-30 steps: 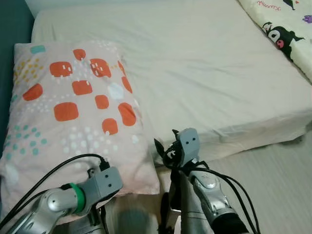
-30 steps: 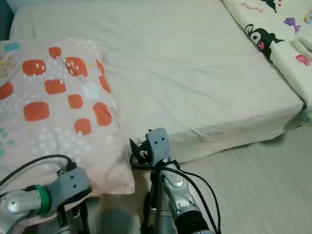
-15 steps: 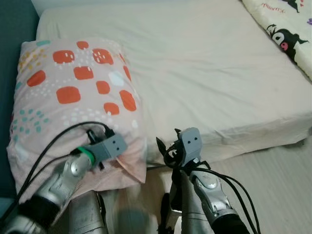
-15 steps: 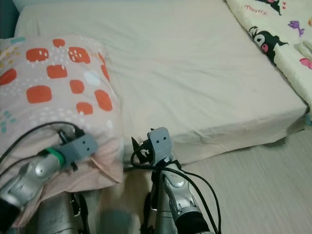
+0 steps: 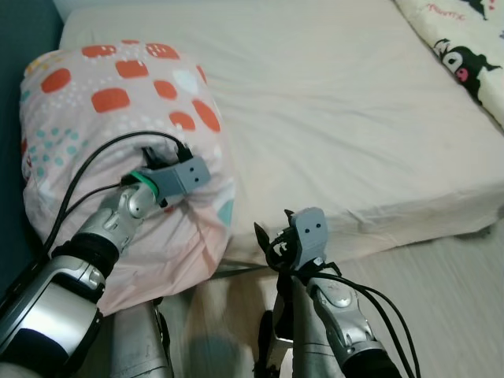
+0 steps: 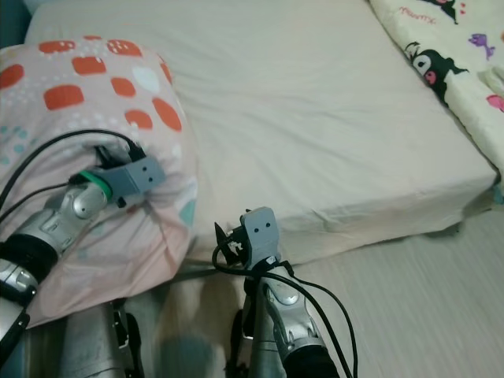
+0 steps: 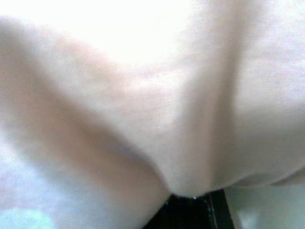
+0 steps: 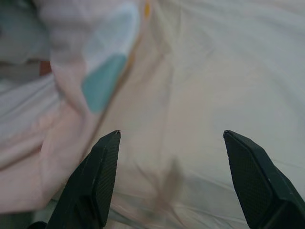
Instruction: Clean up the room
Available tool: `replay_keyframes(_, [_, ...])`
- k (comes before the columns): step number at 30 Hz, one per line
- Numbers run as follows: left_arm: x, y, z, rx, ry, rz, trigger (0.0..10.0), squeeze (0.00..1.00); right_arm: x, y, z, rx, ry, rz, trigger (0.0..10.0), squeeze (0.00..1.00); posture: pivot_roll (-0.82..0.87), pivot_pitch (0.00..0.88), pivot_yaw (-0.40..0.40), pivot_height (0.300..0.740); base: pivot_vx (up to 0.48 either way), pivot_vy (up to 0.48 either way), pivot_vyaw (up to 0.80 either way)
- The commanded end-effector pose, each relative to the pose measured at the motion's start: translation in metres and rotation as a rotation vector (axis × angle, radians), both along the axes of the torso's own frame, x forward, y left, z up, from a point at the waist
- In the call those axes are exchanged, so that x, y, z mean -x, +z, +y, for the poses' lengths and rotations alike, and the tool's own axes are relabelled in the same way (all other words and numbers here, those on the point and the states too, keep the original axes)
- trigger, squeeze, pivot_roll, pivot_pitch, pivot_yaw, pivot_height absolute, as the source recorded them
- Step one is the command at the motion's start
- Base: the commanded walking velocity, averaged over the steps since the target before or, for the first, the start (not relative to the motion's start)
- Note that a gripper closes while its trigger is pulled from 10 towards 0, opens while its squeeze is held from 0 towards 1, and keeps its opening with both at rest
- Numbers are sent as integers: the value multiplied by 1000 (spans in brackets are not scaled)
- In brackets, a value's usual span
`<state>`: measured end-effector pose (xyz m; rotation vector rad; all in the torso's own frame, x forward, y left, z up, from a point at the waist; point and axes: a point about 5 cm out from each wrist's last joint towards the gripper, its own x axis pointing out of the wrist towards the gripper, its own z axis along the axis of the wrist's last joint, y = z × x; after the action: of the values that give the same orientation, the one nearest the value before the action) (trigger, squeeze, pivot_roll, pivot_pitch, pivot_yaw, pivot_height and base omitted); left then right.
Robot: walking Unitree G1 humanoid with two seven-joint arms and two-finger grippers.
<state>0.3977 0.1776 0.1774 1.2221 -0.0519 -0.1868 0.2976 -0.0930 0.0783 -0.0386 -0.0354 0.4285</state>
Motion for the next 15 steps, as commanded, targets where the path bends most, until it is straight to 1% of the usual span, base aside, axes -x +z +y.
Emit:
replay_keyframes(1, [-6, 21, -1, -29, 5, -109, 0, 0, 4, -6, -3, -3, -16, 29, 10000, 0, 35, 273, -70, 539, 0, 0, 0])
replay_keyframes(2, [-8, 26, -2, -67, 4, -143, 0, 0, 4, -6, -3, -2, -17, 30, 10000, 0, 33, 273, -70, 539, 0, 0, 0])
replay_keyframes(4, [-8, 26, -2, -67, 4, -143, 0, 0, 4, -6, -3, -2, -17, 30, 10000, 0, 33, 273, -70, 539, 0, 0, 0])
replay_keyframes(5, [-9, 30, -1, -96, 2, -164, 0, 0, 4, -6, -2, -1, -18, 31, 10000, 0, 33, 273, -70, 539, 0, 0, 0])
replay_keyframes(7, [-9, 30, -1, -96, 2, -164, 0, 0, 4, -6, -2, -1, -18, 31, 10000, 0, 33, 273, -70, 539, 0, 0, 0])
replay_keyframes(8, [-9, 28, 3, -132, 7, -160, 0, 0, 5, -6, -1, -1, -17, 32, 10000, 0, 29, 273, -70, 539, 0, 0, 0])
replay_keyframes(9, [-9, 28, 3, -132, 7, -160, 0, 0, 5, -6, -1, -1, -17, 32, 10000, 0, 29, 273, -70, 539, 0, 0, 0])
replay_keyframes(10, [-8, 24, 9, -155, 7, -127, 0, 0, 5, -5, 0, -1, -14, 32, 10000, 0, 28, 274, -68, 539, 0, 0, 0])
replay_keyframes(11, [-6, 15, 16, -162, 3, -49, 0, 0, 6, -5, 2, -2, -12, 32, 10000, 0, 27, 272, -69, 539, 0, 0, 0])
replay_keyframes(12, [-6, 15, 16, -162, 3, -49, 0, 0, 6, -5, 2, -2, -12, 32, 10000, 0, 27, 272, -69, 539, 0, 0, 0])
replay_keyframes(13, [-2, 4, 25, -171, -8, 48, 0, 0, 7, -5, 3, -5, -7, 32, 10000, 0, 30, 272, -72, 539, 0, 0, 0])
replay_keyframes(14, [-2, 4, 25, -171, -8, 48, 0, 0, 7, -5, 3, -5, -7, 32, 10000, 0, 30, 272, -72, 539, 0, 0, 0])
replay_keyframes(15, [3, -4, 35, -190, -8, 120, 0, 0, 8, -6, 5, -8, -1, 34, 10000, 0, 30, 272, -72, 539, 0, 0, 0])
